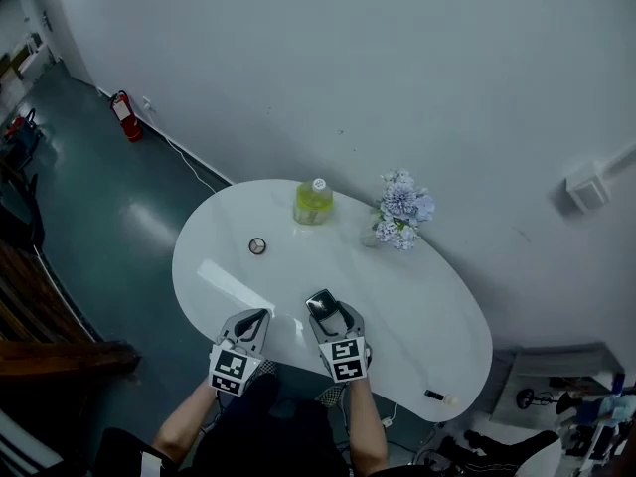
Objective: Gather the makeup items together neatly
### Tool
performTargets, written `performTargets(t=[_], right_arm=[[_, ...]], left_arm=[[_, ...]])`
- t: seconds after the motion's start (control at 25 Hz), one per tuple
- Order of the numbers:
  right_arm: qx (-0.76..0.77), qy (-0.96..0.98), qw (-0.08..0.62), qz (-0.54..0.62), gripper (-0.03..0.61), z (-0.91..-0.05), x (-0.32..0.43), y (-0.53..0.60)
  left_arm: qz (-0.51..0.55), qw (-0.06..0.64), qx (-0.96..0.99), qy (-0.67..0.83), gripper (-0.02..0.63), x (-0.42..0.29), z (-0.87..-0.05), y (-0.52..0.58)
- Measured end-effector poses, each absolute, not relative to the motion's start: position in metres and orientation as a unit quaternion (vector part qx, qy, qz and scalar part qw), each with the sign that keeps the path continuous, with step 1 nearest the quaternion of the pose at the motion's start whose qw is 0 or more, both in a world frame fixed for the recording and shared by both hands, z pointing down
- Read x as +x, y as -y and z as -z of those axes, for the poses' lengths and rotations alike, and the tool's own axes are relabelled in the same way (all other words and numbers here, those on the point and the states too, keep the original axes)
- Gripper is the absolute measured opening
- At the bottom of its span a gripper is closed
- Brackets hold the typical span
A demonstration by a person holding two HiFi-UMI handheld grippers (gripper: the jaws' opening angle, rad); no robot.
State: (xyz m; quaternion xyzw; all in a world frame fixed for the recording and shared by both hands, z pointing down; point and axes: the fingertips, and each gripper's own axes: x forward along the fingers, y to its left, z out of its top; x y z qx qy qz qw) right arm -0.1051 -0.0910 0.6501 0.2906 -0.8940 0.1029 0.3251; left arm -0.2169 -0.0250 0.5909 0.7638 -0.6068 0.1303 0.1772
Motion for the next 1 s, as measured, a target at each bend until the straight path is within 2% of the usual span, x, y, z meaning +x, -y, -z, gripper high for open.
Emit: performTargets(t=[1.0], right_arm=[[0.528, 0.771, 0.293, -0.200, 0.293, -0.664, 0.218, 0.041]], left_arm=[[-0.173, 0.139, 0.889, 0.400, 0.017, 0.075, -0.594, 0.047]])
